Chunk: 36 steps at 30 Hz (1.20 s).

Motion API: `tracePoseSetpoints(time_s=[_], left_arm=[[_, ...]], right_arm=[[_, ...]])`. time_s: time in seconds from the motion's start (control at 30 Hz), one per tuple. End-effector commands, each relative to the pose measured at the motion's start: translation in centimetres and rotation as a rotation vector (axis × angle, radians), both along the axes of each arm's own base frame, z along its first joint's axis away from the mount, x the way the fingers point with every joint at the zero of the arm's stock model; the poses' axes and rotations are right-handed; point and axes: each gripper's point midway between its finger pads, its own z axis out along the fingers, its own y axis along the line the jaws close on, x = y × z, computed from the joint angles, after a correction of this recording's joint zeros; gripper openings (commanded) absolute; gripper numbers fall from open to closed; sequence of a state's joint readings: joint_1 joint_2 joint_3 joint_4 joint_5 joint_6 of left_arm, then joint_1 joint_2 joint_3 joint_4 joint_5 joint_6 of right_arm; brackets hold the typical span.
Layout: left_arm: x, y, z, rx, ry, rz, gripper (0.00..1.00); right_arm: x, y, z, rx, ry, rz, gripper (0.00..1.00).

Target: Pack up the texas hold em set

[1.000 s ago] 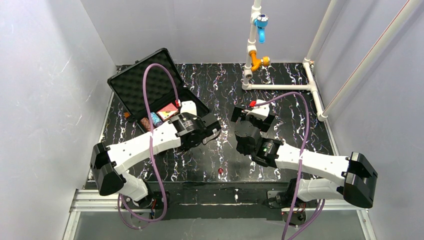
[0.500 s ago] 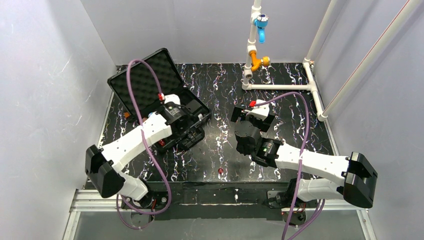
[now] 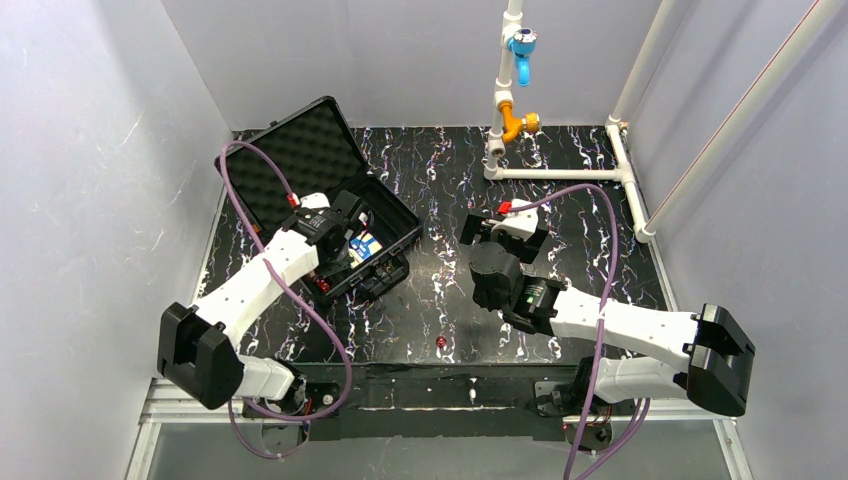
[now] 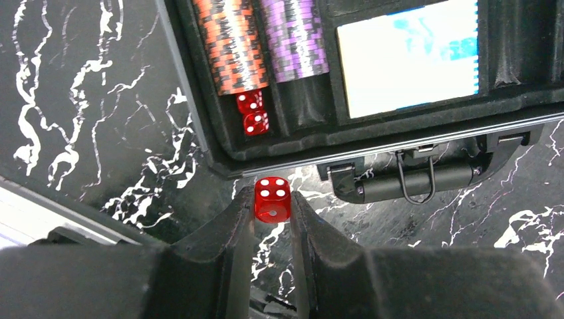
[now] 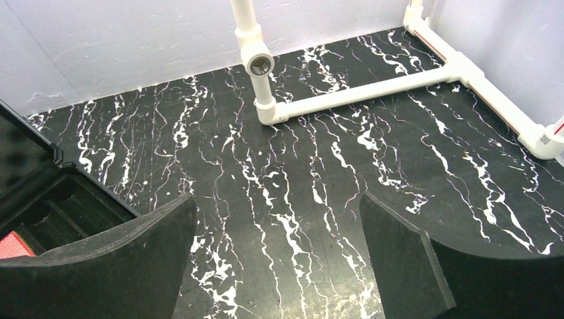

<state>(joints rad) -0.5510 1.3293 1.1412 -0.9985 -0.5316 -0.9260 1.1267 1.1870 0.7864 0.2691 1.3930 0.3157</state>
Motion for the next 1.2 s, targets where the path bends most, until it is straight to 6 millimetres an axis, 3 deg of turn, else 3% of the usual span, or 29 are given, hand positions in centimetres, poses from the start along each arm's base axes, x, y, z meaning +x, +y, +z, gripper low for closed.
tracePoseSetpoints(time_s=[0.0, 0.6, 1.17], left_arm=[[1.5, -0.7, -1.2, -0.024, -0.018, -0.021, 0.00], [3.8, 0.7, -6.5, 0.002, -0.004, 0.033, 0.00], [5.3, 1.2, -8.9, 0.014, 0.015, 0.037, 0.00]], right_arm=[[-0.3, 0.0, 0.4, 0.062, -0.024, -0.003, 1.00], [-0.8, 0.1, 0.7, 0.073, -0.033, 0.010, 1.00], [-0.7, 0.3, 0.5, 0.055, -0.031, 0.010, 1.00]])
